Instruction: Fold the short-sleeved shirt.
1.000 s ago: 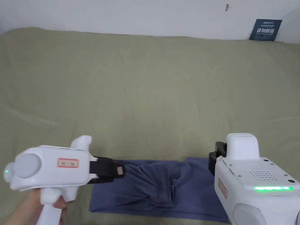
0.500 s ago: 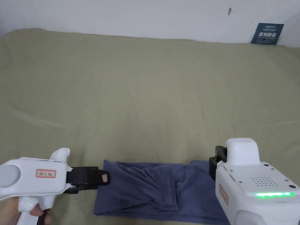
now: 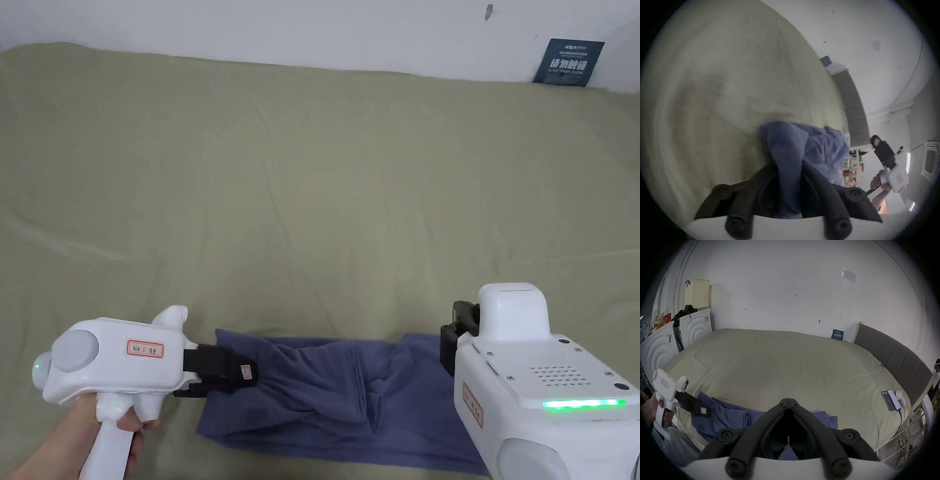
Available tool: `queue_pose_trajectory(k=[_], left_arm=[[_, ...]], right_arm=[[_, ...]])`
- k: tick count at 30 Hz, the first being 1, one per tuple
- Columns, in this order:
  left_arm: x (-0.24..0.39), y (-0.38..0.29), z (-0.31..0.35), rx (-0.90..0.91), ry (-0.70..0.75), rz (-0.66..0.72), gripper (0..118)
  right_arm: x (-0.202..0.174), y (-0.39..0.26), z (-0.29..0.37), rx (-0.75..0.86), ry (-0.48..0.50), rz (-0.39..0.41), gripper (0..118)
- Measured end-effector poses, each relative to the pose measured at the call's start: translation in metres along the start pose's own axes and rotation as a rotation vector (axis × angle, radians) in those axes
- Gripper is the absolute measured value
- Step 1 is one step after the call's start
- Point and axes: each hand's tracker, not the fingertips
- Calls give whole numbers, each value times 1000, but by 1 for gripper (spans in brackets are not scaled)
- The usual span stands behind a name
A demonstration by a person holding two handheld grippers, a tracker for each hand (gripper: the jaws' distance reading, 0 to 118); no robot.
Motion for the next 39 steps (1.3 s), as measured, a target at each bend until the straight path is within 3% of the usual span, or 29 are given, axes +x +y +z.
queue_pose_trajectory(k=[6,12,15,26,36,38,39], left_arm=[[-9,2,62,129,46,12,13],[1,-12,162,303,331,-6,13],[17,-14,180,305,454,-49,13],[132,-14,69,118,476,-318,13],[165,-22,-50,-2,502,-418,14],[166,-25,-69,-25,503,-428,56],[163,-25,-73,-32,476,-441,70]], right_arm=[[-1,10,3,37,9,4,0],[-3,14,6,61,26,-1,0],[-3,15,7,64,37,-7,0],[4,10,13,60,38,-8,0],[24,1,12,38,7,-32,0],[27,-2,11,29,0,-35,0],[29,-4,11,25,-4,-39,0]])
